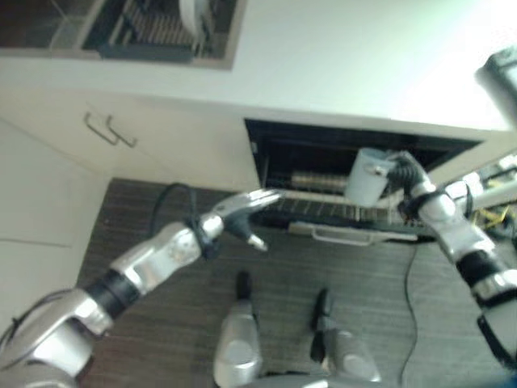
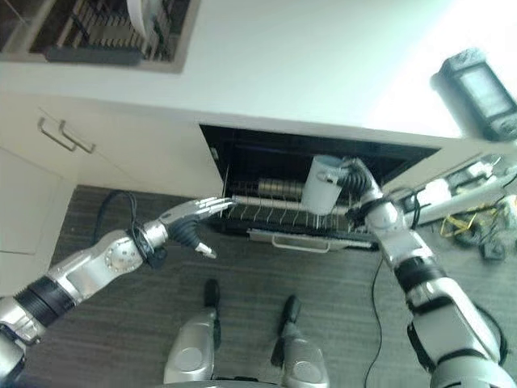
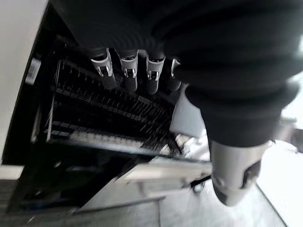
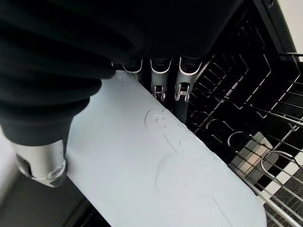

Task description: Place the dishes in the dishwasher.

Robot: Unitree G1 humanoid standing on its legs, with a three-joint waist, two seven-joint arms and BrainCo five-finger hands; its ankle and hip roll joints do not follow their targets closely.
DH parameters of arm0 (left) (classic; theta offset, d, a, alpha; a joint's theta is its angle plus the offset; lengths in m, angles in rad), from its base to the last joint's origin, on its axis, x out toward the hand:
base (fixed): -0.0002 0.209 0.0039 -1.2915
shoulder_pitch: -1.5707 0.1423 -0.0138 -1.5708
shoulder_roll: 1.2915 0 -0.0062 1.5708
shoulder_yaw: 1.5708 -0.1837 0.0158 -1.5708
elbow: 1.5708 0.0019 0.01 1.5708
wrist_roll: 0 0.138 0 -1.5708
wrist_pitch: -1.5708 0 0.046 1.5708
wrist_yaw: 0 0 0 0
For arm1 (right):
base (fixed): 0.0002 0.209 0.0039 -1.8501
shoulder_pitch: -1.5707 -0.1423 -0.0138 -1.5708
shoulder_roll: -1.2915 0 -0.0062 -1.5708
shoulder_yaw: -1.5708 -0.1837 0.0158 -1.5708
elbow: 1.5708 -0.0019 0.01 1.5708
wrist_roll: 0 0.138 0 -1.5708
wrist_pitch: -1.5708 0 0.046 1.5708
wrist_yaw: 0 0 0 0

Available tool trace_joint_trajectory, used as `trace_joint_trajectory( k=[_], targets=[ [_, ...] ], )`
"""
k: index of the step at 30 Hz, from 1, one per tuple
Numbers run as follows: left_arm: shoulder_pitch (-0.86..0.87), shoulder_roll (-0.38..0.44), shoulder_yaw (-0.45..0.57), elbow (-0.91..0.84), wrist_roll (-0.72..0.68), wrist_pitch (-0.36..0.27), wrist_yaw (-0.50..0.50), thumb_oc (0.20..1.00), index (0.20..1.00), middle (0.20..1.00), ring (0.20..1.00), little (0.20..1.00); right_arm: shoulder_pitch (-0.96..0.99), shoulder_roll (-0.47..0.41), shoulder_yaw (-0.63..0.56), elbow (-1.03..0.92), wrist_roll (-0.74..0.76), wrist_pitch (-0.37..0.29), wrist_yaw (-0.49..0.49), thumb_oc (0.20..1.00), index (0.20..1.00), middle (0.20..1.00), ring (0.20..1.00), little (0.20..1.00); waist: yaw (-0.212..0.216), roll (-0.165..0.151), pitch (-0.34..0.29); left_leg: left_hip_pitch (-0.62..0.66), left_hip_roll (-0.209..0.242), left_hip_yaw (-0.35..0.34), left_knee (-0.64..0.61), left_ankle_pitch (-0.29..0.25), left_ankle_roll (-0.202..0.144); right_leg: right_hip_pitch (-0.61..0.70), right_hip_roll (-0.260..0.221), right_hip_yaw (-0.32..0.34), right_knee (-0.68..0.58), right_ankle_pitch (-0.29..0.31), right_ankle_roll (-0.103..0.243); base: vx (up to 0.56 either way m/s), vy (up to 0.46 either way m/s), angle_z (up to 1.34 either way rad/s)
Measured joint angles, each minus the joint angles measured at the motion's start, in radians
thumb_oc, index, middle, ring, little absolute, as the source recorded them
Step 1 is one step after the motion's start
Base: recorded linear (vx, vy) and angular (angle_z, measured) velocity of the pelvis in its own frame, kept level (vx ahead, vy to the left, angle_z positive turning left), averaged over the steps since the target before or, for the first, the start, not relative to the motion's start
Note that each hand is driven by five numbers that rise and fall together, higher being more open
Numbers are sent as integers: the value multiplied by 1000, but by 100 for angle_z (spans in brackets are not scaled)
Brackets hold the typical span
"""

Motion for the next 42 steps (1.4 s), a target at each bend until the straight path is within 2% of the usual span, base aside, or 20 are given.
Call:
trace_joint_trajectory(
  k=[4,8,18,26,31,32,33,42],
  targets=[
    [-5,5,0,8,0,3,42,1000,1000,1000,1000,1000,-57,0,29,52,1,3,-1,200,200,200,200,200,2,5,6,-28,-12,11,-6,3,6,-38,-12,13,0,5,4,-122,21,-5],
    [-40,22,-32,8,0,3,56,1000,1000,1000,1000,1000,-122,-8,58,162,-4,36,3,200,200,200,200,200,5,12,27,-47,-22,12,-8,7,11,-60,-21,16,1,12,9,-37,-13,-1],
    [-43,45,-42,3,-1,7,102,1000,1000,1000,1000,1000,-170,-34,56,288,-10,57,0,200,200,200,200,200,5,12,27,-66,-23,13,-6,7,12,-84,-23,23,4,14,9,-40,-9,-1],
    [-44,46,-44,-1,-2,25,131,1000,1000,1000,1000,1000,-176,-32,26,318,-53,60,-90,200,200,200,200,200,0,17,29,-73,-26,18,-4,8,13,-105,-29,37,19,14,10,-29,-9,-4],
    [-44,49,-56,-16,-2,35,132,1000,1000,1000,1000,1000,-180,-32,15,367,-52,64,-93,200,200,200,200,200,2,16,29,-81,-24,18,1,9,14,-112,-27,40,20,20,8,-14,-18,-1],
    [-46,50,-70,-20,-2,35,135,1000,1000,1000,1000,1000,-183,-32,15,374,-53,64,-93,467,467,467,467,467,2,16,29,-83,-25,21,1,9,14,-115,-28,43,20,21,9,-34,17,-7],
    [-46,50,-80,-21,-2,35,138,1000,1000,1000,1000,1000,-186,-32,16,382,-53,63,-93,1000,1000,1000,1000,1000,2,17,29,-86,-25,24,1,9,15,-120,-28,46,20,22,9,-26,25,-7],
    [-86,48,-87,-21,-2,43,164,1000,1000,1000,1000,1000,-201,-20,18,421,-45,104,-94,1000,1000,1000,1000,1000,3,20,31,-100,-33,29,2,11,18,-137,-39,49,22,25,11,-2,3,0]
  ],
)
